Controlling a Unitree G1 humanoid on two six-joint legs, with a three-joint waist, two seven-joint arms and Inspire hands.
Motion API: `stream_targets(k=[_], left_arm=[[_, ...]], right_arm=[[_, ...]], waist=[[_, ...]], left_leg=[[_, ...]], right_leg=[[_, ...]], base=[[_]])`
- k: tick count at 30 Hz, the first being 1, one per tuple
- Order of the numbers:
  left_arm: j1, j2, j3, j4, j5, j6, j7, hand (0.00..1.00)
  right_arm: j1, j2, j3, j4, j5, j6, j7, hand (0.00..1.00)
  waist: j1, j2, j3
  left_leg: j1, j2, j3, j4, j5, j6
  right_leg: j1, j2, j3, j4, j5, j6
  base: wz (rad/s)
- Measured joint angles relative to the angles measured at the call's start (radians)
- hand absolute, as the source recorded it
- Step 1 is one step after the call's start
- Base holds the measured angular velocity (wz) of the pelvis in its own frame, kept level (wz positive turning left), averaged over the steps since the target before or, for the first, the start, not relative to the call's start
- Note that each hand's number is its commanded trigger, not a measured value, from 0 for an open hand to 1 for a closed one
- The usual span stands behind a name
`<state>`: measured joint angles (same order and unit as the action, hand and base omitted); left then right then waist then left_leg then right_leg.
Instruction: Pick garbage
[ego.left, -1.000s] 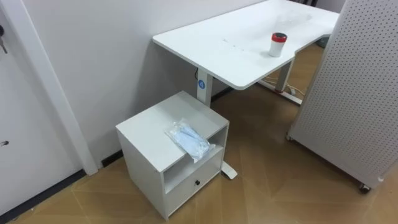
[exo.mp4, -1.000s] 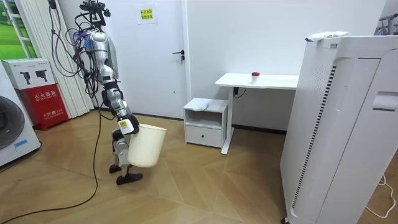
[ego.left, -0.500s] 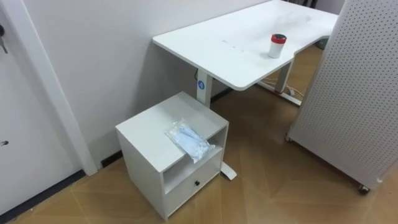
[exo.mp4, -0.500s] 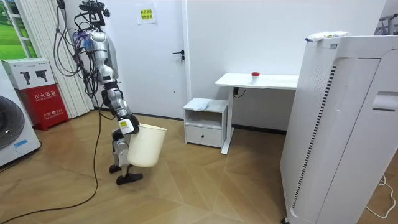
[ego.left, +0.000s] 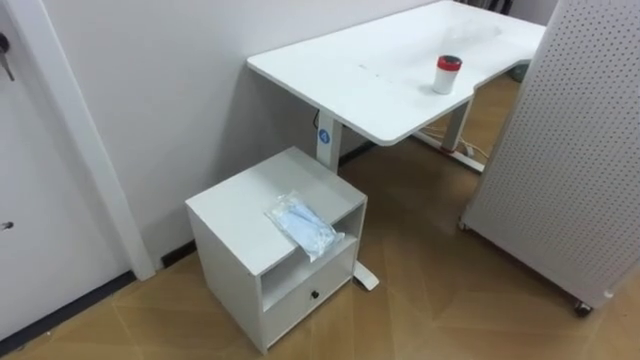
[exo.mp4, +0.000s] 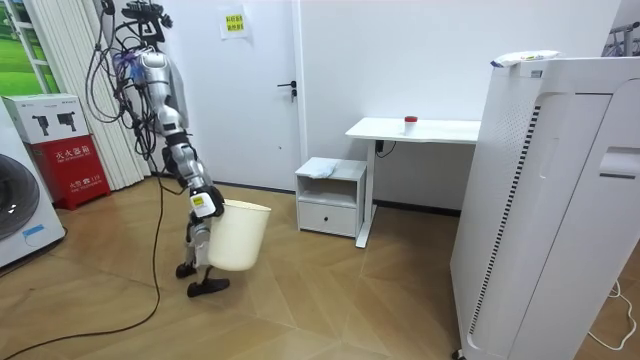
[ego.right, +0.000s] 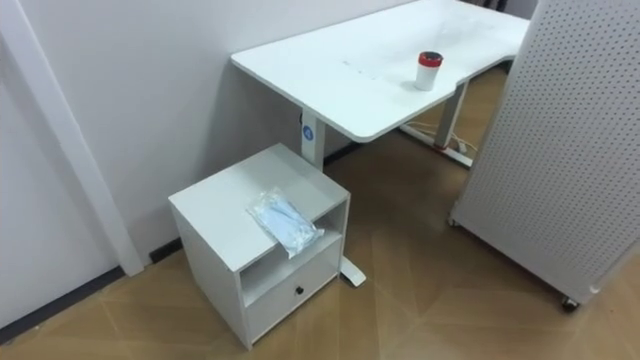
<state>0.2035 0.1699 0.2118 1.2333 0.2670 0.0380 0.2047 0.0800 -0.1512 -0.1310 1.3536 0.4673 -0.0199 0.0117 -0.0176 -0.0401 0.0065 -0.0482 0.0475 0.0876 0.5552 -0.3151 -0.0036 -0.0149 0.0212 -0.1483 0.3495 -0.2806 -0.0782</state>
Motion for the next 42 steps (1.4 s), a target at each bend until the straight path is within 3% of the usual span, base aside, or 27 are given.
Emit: stream_targets(k=[3,4,6,7,8,10,11,13,15,16,18,19,21,23,25,26,27,29,30,32,34,35,36,38,39,40,42], left_arm=[[0.026,-0.002,0.001,0.000,0.003,0.008,-0.014,0.00],[0.028,-0.005,-0.003,-0.003,0.009,0.008,-0.019,0.00],[0.026,-0.007,-0.022,-0.004,0.008,0.008,-0.022,0.00],[0.031,-0.007,-0.032,-0.006,0.009,0.008,-0.021,0.00],[0.038,-0.007,-0.033,-0.008,0.008,0.008,-0.021,0.00],[0.063,-0.005,-0.028,-0.008,0.008,0.008,-0.019,0.00],[0.068,-0.005,-0.028,-0.008,0.009,0.007,-0.019,0.00],[0.068,-0.013,-0.028,-0.008,0.010,-0.003,-0.021,0.00],[0.061,-0.020,-0.028,-0.008,0.009,-0.016,-0.021,0.00],[0.063,-0.020,-0.030,-0.016,0.009,-0.024,-0.021,0.00],[0.056,-0.019,-0.030,-0.022,0.008,-0.039,-0.021,0.00],[0.047,-0.021,-0.030,-0.030,0.004,-0.049,-0.021,0.00],[0.035,-0.021,-0.031,-0.039,0.000,-0.058,-0.021,0.00],[0.004,-0.021,-0.032,-0.039,-0.001,-0.060,-0.022,0.00],[-0.039,-0.021,-0.040,-0.035,-0.001,-0.074,-0.020,0.00],[-0.054,-0.019,-0.044,-0.036,-0.002,-0.079,-0.019,0.00],[-0.078,-0.013,-0.060,-0.036,-0.003,-0.089,-0.016,0.00],[-0.118,-0.011,-0.080,-0.037,0.000,-0.092,-0.008,0.00],[-0.147,-0.009,-0.100,-0.037,0.004,-0.094,0.007,0.00],[-0.200,-0.013,-0.122,-0.040,0.000,-0.104,0.029,0.00],[-0.259,-0.029,-0.162,-0.066,0.000,-0.131,0.047,0.00],[-0.275,-0.031,-0.172,-0.066,0.000,-0.137,0.052,0.00],[-0.307,-0.031,-0.201,-0.067,0.000,-0.145,0.055,0.00],[-0.347,-0.040,-0.228,-0.071,0.002,-0.151,0.058,0.00],[-0.369,-0.048,-0.239,-0.073,0.001,-0.154,0.065,0.00],[-0.384,-0.051,-0.251,-0.076,0.002,-0.161,0.074,0.00],[-0.407,-0.052,-0.267,-0.082,0.010,-0.167,0.091,0.00]], right_arm=[[-0.002,-0.004,0.000,-0.011,-0.001,0.001,-0.006,1.00],[0.008,-0.005,-0.001,-0.024,0.000,0.005,-0.014,1.00],[0.027,-0.011,-0.001,-0.034,0.018,0.011,-0.024,1.00],[0.035,-0.017,0.004,-0.033,0.044,0.016,-0.025,1.00],[0.039,-0.022,0.016,-0.033,0.052,0.016,-0.026,1.00],[0.050,-0.028,0.027,-0.032,0.055,0.011,-0.025,1.00],[0.056,-0.028,0.029,-0.033,0.055,0.010,-0.024,1.00],[0.066,-0.032,0.030,-0.034,0.056,0.012,-0.024,1.00],[0.073,-0.035,0.030,-0.034,0.054,0.011,-0.025,1.00],[0.073,-0.035,0.030,-0.035,0.050,0.010,-0.025,1.00],[0.075,-0.037,0.029,-0.044,0.036,0.009,-0.026,1.00],[0.067,-0.039,0.030,-0.052,0.029,0.009,-0.026,1.00],[0.065,-0.038,0.031,-0.074,-0.007,0.009,-0.026,1.00],[0.057,-0.038,0.032,-0.080,-0.019,0.010,-0.027,1.00],[0.030,-0.038,0.034,-0.083,-0.047,0.012,-0.034,1.00],[0.020,-0.038,0.034,-0.082,-0.045,0.012,-0.036,1.00],[-0.002,-0.038,0.034,-0.083,-0.042,0.012,-0.046,1.00],[-0.032,-0.041,0.034,-0.079,-0.048,0.005,-0.052,1.00],[-0.046,-0.038,0.052,-0.072,-0.047,-0.005,-0.049,1.00],[-0.088,-0.040,0.080,-0.078,-0.040,-0.008,-0.033,1.00],[-0.127,-0.040,0.117,-0.095,-0.036,-0.025,-0.030,1.00],[-0.137,-0.038,0.126,-0.095,-0.036,-0.027,-0.029,1.00],[-0.157,-0.034,0.142,-0.087,-0.035,-0.034,-0.025,1.00],[-0.177,-0.029,0.151,-0.069,-0.036,-0.043,-0.014,1.00],[-0.181,-0.020,0.162,-0.066,-0.031,-0.051,-0.007,1.00],[-0.181,-0.008,0.179,-0.063,-0.025,-0.054,-0.003,1.00],[-0.197,0.001,0.213,-0.040,-0.007,-0.056,0.013,1.00]], waist=[[0.000,0.002,0.0033],[-0.008,0.006,0.0029],[-0.015,0.007,0.0037],[0.002,0.008,0.0040],[0.011,0.010,0.0036],[0.024,0.022,0.0036],[0.022,0.023,0.0027],[0.018,0.021,-0.0018],[0.019,0.021,-0.0055],[0.024,0.015,-0.0060],[0.024,0.001,-0.0051],[0.030,-0.007,0.0004],[0.030,-0.007,-0.0030],[0.028,-0.007,-0.0047],[0.033,-0.011,-0.0047],[0.036,-0.012,-0.0046],[0.039,-0.019,-0.0038],[0.045,-0.018,-0.0017],[0.047,0.006,-0.0020],[0.051,0.008,0.0093],[0.051,0.031,0.0223],[0.049,0.036,0.0236],[0.043,0.043,0.0261],[0.024,0.039,0.0235],[0.012,0.044,0.0218],[-0.008,0.049,0.0143],[-0.006,0.056,0.0143]], left_leg=[[-0.086,0.026,-0.002,0.185,0.019,-0.011],[-0.125,0.020,-0.012,0.221,0.015,-0.005],[-0.209,-0.014,-0.006,0.172,0.014,0.002],[-0.252,-0.043,-0.003,0.087,0.028,-0.004],[-0.270,-0.052,-0.002,0.032,0.047,-0.009],[-0.315,-0.061,-0.008,-0.195,0.169,-0.017],[-0.316,-0.061,-0.008,-0.233,0.200,-0.017],[-0.298,-0.070,-0.004,-0.289,0.330,0.010],[-0.286,-0.082,0.011,-0.283,0.355,0.045],[-0.273,-0.086,0.031,-0.263,0.374,0.077],[-0.270,-0.098,0.058,-0.215,0.328,0.088],[-0.275,-0.097,0.077,-0.175,0.291,0.089],[-0.292,-0.094,0.098,-0.105,0.228,0.093],[-0.302,-0.111,0.105,-0.057,0.171,0.098],[-0.296,-0.133,0.115,-0.031,0.122,0.115],[-0.290,-0.137,0.117,-0.029,0.115,0.118],[-0.278,-0.149,0.118,-0.023,0.101,0.125],[-0.253,-0.149,0.117,-0.020,0.076,0.132],[-0.234,-0.145,0.097,-0.032,0.066,0.132],[-0.225,-0.136,0.081,-0.045,0.060,0.130],[-0.227,-0.103,0.065,-0.054,0.054,0.122],[-0.229,-0.093,0.062,-0.055,0.052,0.119],[-0.230,-0.082,0.046,-0.058,0.049,0.110],[-0.228,-0.080,0.026,-0.073,0.048,0.096],[-0.227,-0.075,-0.001,-0.071,0.043,0.081],[-0.229,-0.062,-0.014,-0.069,0.037,0.062],[-0.226,-0.046,-0.021,-0.074,0.037,0.040]], right_leg=[[0.008,0.021,0.015,0.039,-0.022,-0.025],[0.012,0.027,0.031,0.050,-0.032,-0.034],[0.014,0.031,0.059,0.052,-0.041,-0.043],[0.017,0.031,0.089,0.051,-0.044,-0.045],[0.021,0.030,0.100,0.050,-0.047,-0.044],[0.042,0.029,0.107,0.051,-0.069,-0.047],[0.051,0.029,0.110,0.051,-0.077,-0.045],[0.072,0.023,0.123,0.046,-0.108,-0.024],[0.099,0.006,0.135,0.015,-0.115,-0.013],[0.127,-0.005,0.142,-0.009,-0.119,-0.005],[0.160,-0.033,0.145,-0.035,-0.128,0.007],[0.179,-0.045,0.150,-0.055,-0.131,0.011],[0.194,-0.058,0.168,-0.059,-0.148,0.017],[0.207,-0.080,0.167,-0.035,-0.179,0.028],[0.121,-0.116,0.129,0.190,-0.208,0.068],[0.085,-0.130,0.114,0.275,-0.197,0.087],[0.018,-0.164,0.075,0.432,-0.157,0.135],[-0.054,-0.194,0.039,0.597,-0.034,0.139],[-0.094,-0.199,0.020,0.665,0.038,0.134],[-0.187,-0.215,0.002,0.728,0.003,0.118],[-0.334,-0.208,0.013,0.668,-0.040,0.111],[-0.359,-0.204,0.014,0.621,-0.043,0.111],[-0.392,-0.201,0.013,0.484,-0.043,0.113],[-0.393,-0.199,0.027,0.243,0.003,0.127],[-0.378,-0.189,0.025,0.144,0.091,0.136],[-0.359,-0.168,0.015,0.113,0.151,0.128],[-0.350,-0.139,0.008,0.102,0.150,0.112]], base=[[-0.09],[0.13],[0.24],[-0.07],[-0.44],[-0.42],[-0.22],[-0.08],[-0.21],[-0.35],[-0.30],[-0.29],[-0.26],[-0.06],[0.06],[0.09],[0.12],[0.12],[0.05],[0.06],[0.05],[0.12],[0.24],[0.39],[0.55],[0.49],[0.07]])
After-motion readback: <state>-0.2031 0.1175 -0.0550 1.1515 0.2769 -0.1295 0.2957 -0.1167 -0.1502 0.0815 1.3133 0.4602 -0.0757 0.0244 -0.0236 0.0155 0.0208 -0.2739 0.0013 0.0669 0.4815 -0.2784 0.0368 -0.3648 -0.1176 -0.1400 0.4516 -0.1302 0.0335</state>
